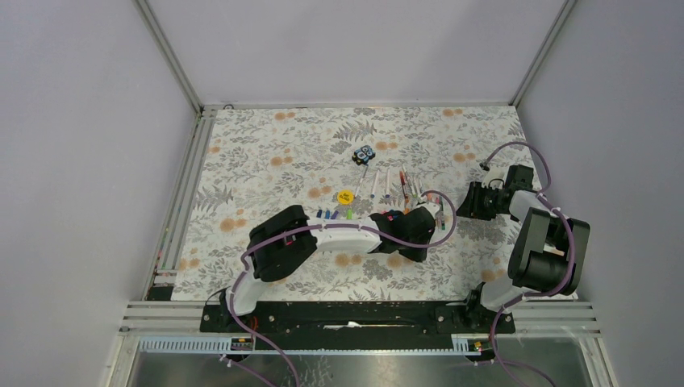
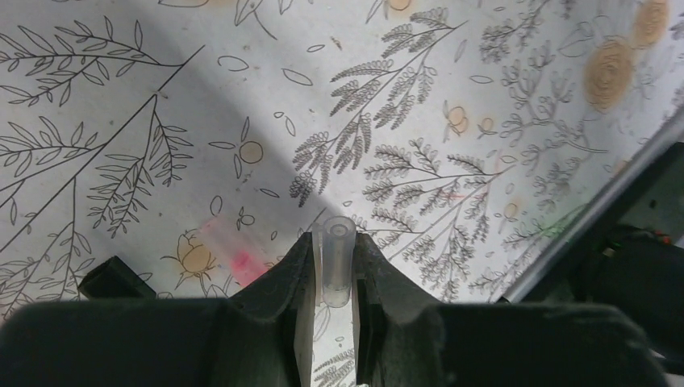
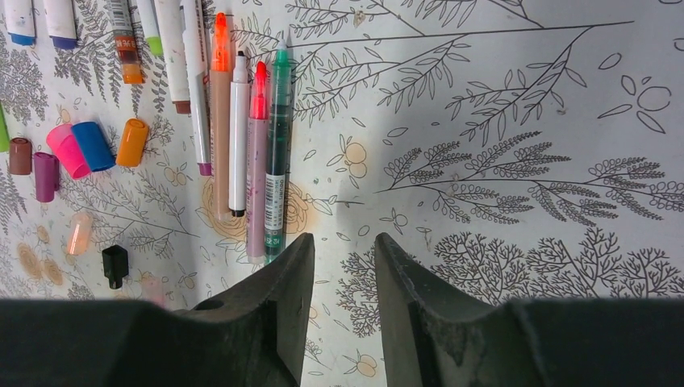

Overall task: Open the pen caps
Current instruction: Place the pen cap at the center of the board.

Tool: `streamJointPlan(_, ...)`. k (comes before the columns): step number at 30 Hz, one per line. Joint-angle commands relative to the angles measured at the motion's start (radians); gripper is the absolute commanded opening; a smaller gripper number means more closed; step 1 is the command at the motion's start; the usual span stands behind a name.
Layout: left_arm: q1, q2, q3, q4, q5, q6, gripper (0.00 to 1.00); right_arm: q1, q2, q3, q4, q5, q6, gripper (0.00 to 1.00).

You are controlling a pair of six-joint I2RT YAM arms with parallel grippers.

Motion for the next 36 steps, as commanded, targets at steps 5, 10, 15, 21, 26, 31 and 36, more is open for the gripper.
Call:
streamJointPlan(5,-0.003,0.051,0.103,-0.118,-0.070,0.022,0.19,-0.003,-0.005,0.035,-0.013,-0.037,-0.017,0.41)
streamJointPlan(10,-0.003,0.056,0.118,-0.122,-0.058,0.026,0.29,-0.003,-0.006,0.035,-0.016,-0.036,-0.020,0.41)
streamJointPlan(15,-0.003,0.046,0.121,-0.124,-0.063,0.032,0.34,-0.003,-0.006,0.034,-0.016,-0.037,-0.022,0.41)
streamJointPlan(21,-0.003,0.019,0.140,-0.130,-0.076,0.044,0.35,-0.003,-0.008,0.035,-0.018,-0.036,-0.025,0.41)
streamJointPlan(26,-0.003,-0.097,0.113,-0.100,-0.103,0.065,0.37,-0.003,-0.017,0.040,-0.034,-0.043,-0.045,0.45)
streamJointPlan(31,-0.003,-0.295,-0.048,0.040,-0.152,0.115,0.45,-0.013,-0.051,0.042,-0.058,-0.054,-0.083,0.53)
streamJointPlan(36,0.003,-0.517,-0.245,0.120,-0.320,0.177,0.66,-0.046,-0.129,0.031,-0.076,-0.082,-0.114,0.58)
